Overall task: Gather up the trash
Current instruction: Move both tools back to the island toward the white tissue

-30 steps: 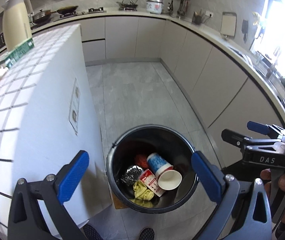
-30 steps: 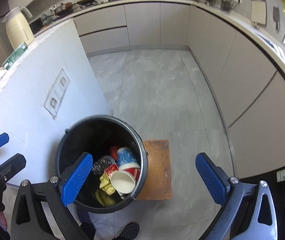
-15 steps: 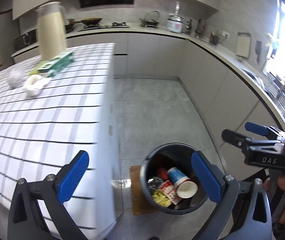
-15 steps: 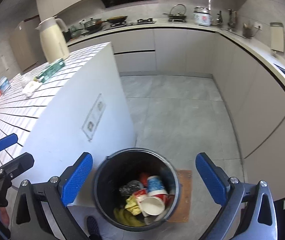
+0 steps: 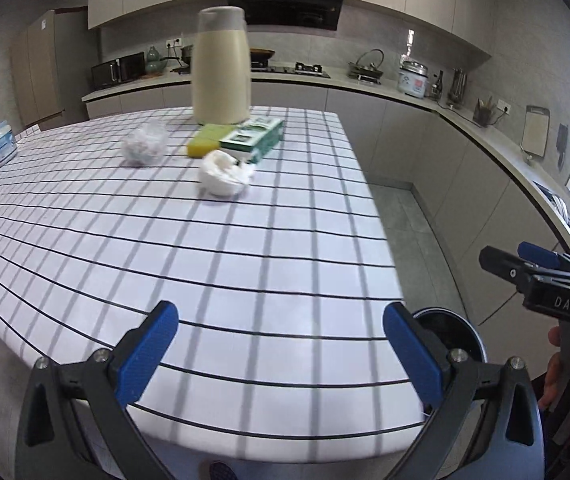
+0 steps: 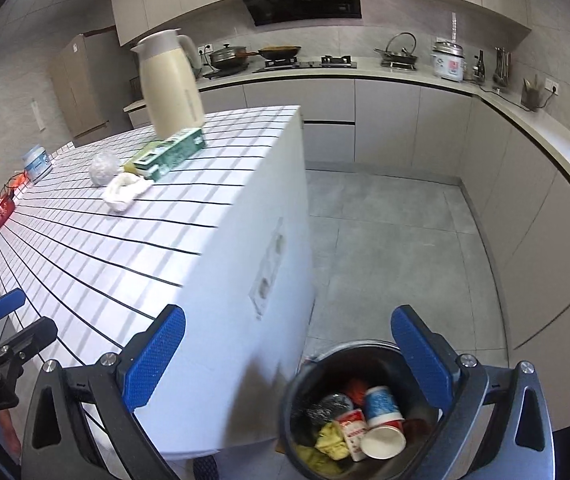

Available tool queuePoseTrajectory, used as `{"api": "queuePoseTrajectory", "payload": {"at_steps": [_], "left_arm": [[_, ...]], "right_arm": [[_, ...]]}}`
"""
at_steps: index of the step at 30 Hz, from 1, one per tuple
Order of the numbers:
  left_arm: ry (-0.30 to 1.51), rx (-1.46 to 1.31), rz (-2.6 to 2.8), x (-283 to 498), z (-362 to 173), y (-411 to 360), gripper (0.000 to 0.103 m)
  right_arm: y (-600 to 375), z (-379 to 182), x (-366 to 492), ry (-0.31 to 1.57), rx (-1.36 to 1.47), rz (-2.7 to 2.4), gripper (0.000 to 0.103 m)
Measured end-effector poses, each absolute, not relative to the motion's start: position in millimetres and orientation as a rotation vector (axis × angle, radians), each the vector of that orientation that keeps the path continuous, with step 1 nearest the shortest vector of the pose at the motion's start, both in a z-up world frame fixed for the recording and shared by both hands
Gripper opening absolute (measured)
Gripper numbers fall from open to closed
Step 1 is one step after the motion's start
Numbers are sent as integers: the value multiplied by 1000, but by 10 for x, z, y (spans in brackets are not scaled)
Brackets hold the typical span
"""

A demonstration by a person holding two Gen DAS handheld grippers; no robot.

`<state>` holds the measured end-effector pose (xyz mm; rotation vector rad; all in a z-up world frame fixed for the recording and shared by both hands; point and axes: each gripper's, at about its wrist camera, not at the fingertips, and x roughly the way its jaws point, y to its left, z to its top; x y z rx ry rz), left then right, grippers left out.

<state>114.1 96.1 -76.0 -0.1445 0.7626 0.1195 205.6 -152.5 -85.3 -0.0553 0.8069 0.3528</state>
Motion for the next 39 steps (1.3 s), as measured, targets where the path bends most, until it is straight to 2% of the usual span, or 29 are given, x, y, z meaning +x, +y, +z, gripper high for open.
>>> {"api": "queuePoseTrajectory", "payload": {"at_steps": [18, 33, 39], "left_arm": [[730, -152, 79, 1264, -727, 2812, 103], [760, -184, 83, 1402, -916, 3437, 102], [767, -193, 95, 1599, -949, 3617, 102]], "right_arm": [[499, -644, 2196, 755, -31, 306, 103], [1441, -905, 2625, 797, -67, 355, 103], [1574, -1085, 2888, 829, -59, 350, 96]]}}
